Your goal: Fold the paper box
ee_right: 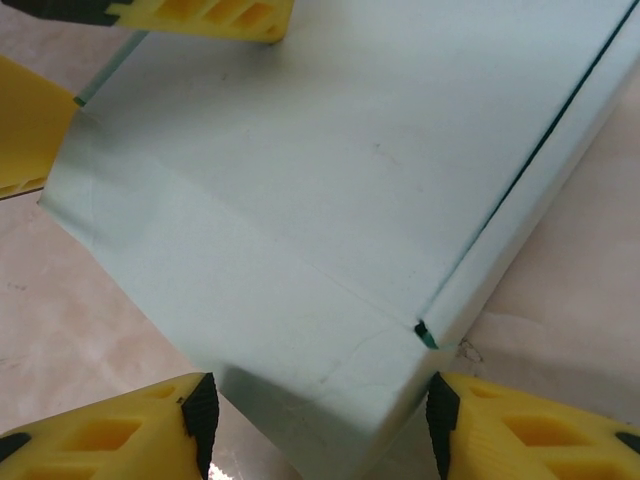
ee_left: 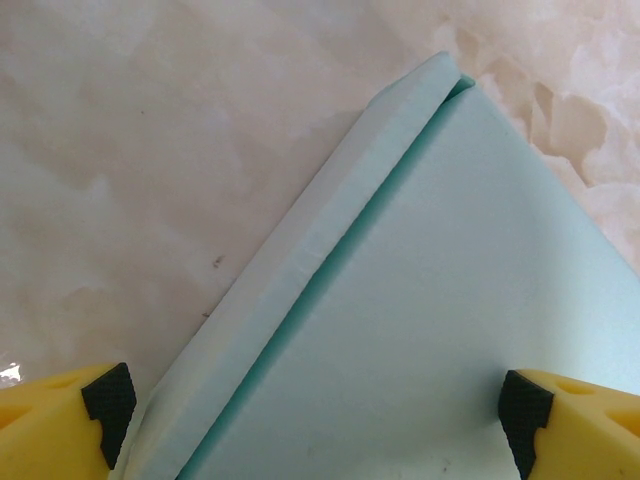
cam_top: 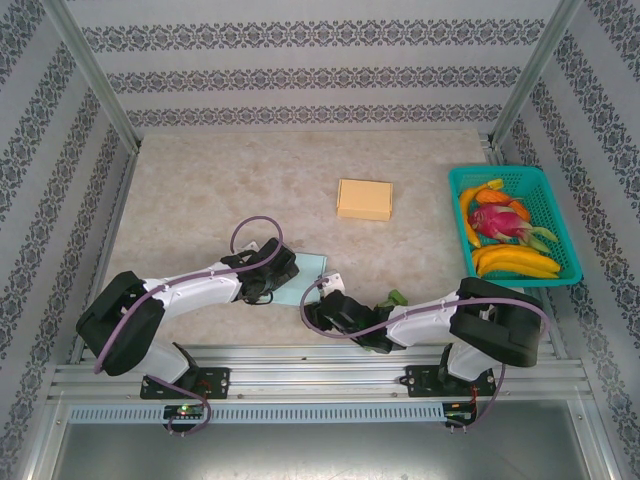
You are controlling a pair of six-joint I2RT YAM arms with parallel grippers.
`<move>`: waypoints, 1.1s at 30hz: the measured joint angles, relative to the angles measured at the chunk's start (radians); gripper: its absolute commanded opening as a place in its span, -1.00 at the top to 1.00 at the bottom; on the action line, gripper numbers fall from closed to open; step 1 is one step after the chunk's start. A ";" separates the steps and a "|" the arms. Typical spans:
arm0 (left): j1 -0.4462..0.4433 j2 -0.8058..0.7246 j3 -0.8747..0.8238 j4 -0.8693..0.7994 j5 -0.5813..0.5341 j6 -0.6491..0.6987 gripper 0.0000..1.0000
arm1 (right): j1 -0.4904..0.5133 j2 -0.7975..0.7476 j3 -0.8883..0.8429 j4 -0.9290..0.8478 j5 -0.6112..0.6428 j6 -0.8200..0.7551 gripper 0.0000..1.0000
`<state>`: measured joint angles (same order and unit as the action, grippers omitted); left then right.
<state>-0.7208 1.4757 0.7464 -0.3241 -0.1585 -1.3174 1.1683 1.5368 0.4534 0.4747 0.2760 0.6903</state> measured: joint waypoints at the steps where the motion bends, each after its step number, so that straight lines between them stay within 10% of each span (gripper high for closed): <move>1: 0.000 0.000 0.000 0.000 0.000 0.000 -0.90 | 0.001 0.000 0.002 -0.002 0.001 0.001 -0.12; 33: 0.000 0.006 0.002 0.006 -0.006 0.000 -0.89 | 0.060 0.021 0.024 -0.037 0.124 -0.034 -0.02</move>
<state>-0.7208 1.4822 0.7486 -0.3180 -0.1642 -1.3174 1.2285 1.5578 0.4778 0.4381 0.3996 0.6563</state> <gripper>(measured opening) 0.948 0.514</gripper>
